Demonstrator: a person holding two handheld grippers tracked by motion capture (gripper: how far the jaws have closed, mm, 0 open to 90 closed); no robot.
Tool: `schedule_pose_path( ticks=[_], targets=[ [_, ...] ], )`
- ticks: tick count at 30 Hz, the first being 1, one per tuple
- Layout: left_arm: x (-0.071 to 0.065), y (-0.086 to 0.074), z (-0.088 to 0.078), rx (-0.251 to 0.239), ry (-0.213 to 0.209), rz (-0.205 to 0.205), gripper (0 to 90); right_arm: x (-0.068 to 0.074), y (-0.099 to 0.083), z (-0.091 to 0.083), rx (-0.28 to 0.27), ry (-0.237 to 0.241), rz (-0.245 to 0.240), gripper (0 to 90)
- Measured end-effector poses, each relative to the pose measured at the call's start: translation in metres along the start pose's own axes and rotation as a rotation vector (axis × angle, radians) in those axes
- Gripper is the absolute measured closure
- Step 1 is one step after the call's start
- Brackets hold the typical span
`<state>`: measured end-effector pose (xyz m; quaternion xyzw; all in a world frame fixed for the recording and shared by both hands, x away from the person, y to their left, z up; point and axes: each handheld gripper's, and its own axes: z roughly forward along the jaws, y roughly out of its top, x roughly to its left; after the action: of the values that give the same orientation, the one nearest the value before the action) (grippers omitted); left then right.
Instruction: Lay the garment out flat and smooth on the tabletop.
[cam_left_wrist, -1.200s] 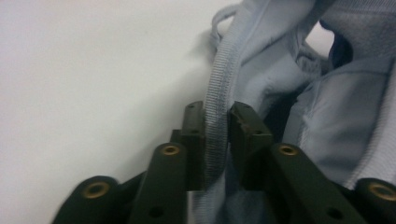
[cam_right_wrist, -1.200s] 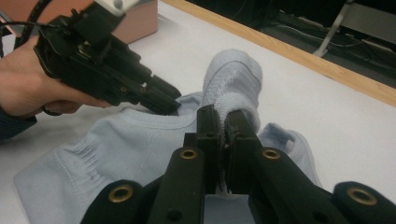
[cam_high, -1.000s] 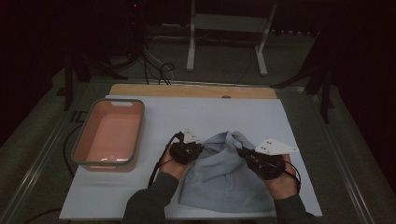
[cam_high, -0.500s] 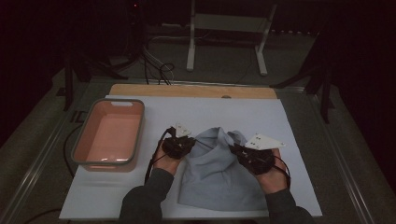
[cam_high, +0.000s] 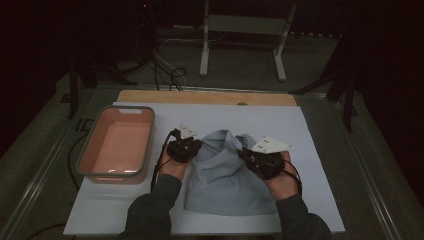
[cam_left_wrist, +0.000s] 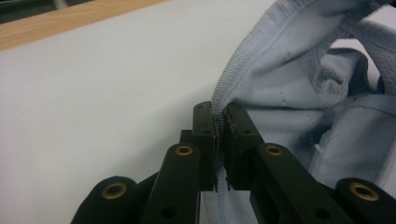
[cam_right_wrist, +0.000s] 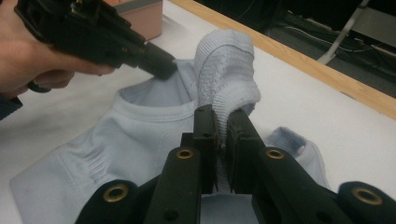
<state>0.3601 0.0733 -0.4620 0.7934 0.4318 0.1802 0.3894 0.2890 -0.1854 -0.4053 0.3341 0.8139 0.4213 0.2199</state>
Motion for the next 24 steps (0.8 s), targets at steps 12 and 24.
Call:
schedule_pose_path(
  ticks=[12,24],
  targets=[
    [0.011,-0.004,-0.005,-0.016,0.054,-0.115,49.1,-0.006,-0.006,0.01,0.038,-0.096,0.039,35.9],
    [0.002,-0.019,-0.007,-0.01,-0.07,-0.087,46.0,-0.049,-0.04,0.0,0.113,-0.179,0.134,35.4]
  ],
)
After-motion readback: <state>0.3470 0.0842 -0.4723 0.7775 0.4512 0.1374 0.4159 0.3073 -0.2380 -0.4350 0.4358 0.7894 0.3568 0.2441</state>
